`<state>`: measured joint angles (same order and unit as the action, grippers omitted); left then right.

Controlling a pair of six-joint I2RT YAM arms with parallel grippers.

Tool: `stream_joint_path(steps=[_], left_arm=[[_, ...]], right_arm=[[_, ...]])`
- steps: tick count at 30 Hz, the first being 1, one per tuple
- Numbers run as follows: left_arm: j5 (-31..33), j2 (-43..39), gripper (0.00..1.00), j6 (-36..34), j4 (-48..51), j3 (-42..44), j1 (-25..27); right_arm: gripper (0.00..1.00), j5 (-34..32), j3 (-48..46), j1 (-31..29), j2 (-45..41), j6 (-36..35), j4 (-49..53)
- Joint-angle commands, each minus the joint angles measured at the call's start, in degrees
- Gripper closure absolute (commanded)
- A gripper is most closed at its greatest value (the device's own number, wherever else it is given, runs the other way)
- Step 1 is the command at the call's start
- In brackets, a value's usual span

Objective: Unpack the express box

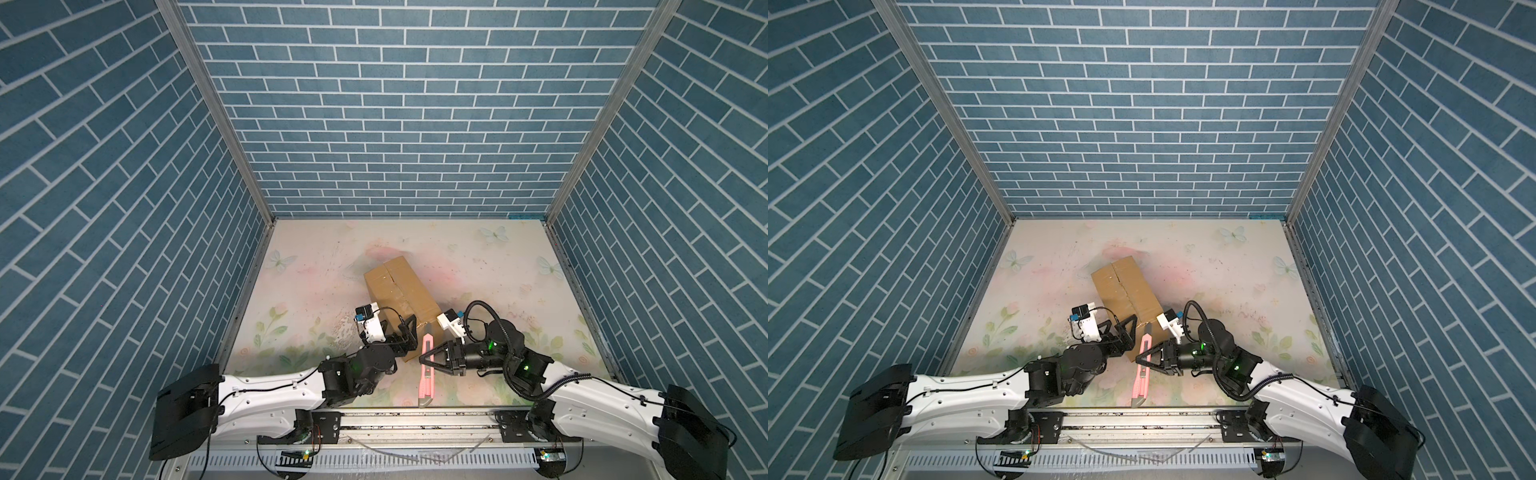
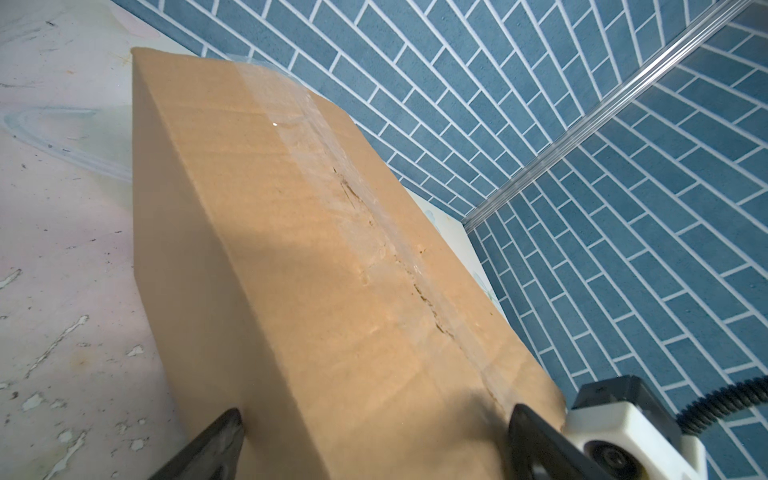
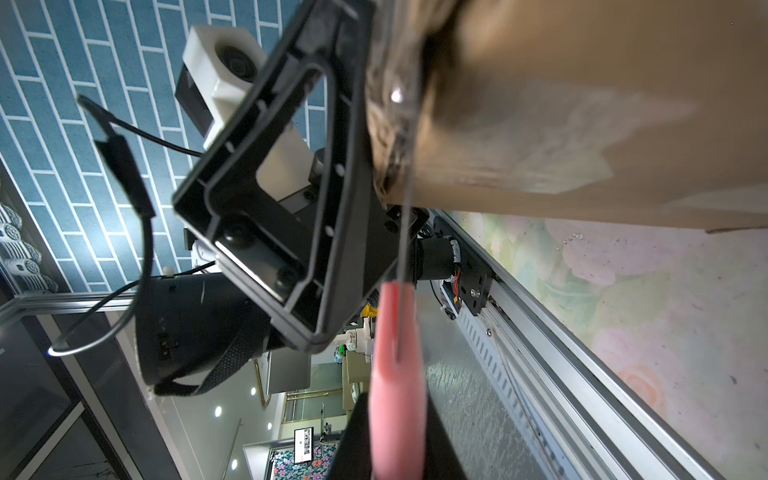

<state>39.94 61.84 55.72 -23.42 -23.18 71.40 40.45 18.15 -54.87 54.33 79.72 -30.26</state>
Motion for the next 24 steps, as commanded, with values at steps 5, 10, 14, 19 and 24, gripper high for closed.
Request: stream_joint_path(steps=[5,10,14,19,24], left_arm=[[1.0,3.3,0.0,-1.3,-6.6,1.3,0.7],[1.5,4.3,0.0,-2.8,-10.5,1.2,0.7],[1.5,4.4,0.0,-2.9,-12.0,1.5,0.7],[1.5,3.3,0.0,-2.7,-13.1,2.6,0.7],[1.3,2.3,0.0,-2.6,-13.6,3.0,0.7]], right_arm=[[1.0,-1.1,1.5,-1.4,0.8,0.0,-5.3],[1.0,-1.2,2.1,-2.4,3.1,0.1,-6.7],[1.0,-0.9,2.6,-3.0,5.5,0.1,-8.7],[1.0,-1.2,2.6,-3.5,7.3,0.2,-10.2],[1.0,-1.7,2.7,-3.7,7.1,0.0,-10.1]])
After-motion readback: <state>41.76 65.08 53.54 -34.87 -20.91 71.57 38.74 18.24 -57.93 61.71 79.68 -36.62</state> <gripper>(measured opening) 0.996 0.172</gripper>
